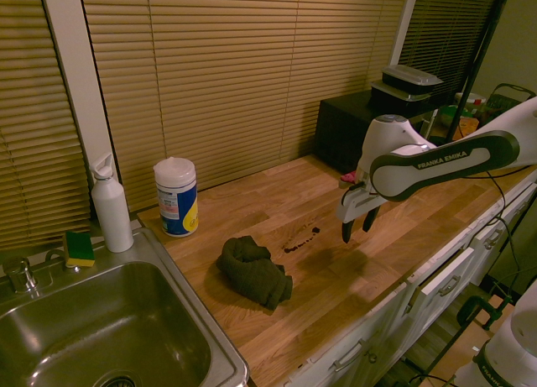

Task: Clear the spill

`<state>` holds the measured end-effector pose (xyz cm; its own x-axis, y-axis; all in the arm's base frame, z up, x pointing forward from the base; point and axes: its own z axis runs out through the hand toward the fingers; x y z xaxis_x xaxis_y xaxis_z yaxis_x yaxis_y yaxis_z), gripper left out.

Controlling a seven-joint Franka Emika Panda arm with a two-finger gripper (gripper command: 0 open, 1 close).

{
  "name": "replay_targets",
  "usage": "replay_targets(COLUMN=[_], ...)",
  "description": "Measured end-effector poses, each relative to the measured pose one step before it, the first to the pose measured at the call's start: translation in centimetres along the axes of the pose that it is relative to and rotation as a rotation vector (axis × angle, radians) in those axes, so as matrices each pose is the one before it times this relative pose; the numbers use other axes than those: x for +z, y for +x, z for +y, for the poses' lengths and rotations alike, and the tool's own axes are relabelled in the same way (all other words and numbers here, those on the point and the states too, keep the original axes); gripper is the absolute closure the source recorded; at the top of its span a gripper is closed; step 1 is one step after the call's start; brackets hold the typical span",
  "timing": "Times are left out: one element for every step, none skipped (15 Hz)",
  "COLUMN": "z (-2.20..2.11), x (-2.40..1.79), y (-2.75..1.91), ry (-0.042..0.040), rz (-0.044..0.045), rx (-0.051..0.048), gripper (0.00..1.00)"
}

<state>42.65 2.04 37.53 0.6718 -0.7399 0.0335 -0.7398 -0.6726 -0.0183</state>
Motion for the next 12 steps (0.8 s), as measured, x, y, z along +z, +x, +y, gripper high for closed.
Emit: replay_targets(z=[-0.008, -0.079, -0.397, -0.898, -1.092, -1.168, -1.291, -1.435, -1.565, -1.614, -1.408, -1.353], x=[0.067, -0.021, -0.286, -0.782, -0.862, -0.783, -0.66, -0.551, -0.407, -0.299, -0.166, -0.14], y=[0.005, -0.052, -0.156, -0.248, -0.367, -0.539, -0.739, -0.909, -1.002, -0.873, -0.495, -0.317], ry=[-0.00105, -0.00027, 0.00511, 0.01339, 0.01415, 0.0144, 0.01319, 0.01831, 0.02757, 0.01996, 0.01355, 0.01113], rz=[-0.00106, 0.00119, 0.00666, 0.01396, 0.01424, 0.01072, 0.00832, 0.00122, -0.00604, -0.00254, 0.00082, -0.0019], rx=[0.0, -0.00001, -0.00305, -0.00745, -0.00848, -0.00819, -0.00596, -0.00237, -0.00702, -0.00791, -0.00245, -0.00328], gripper=[0.0, 0.0, 0.0, 0.0, 0.0, 0.0, 0.0, 0.0, 0.0, 0.0, 0.0, 0.0])
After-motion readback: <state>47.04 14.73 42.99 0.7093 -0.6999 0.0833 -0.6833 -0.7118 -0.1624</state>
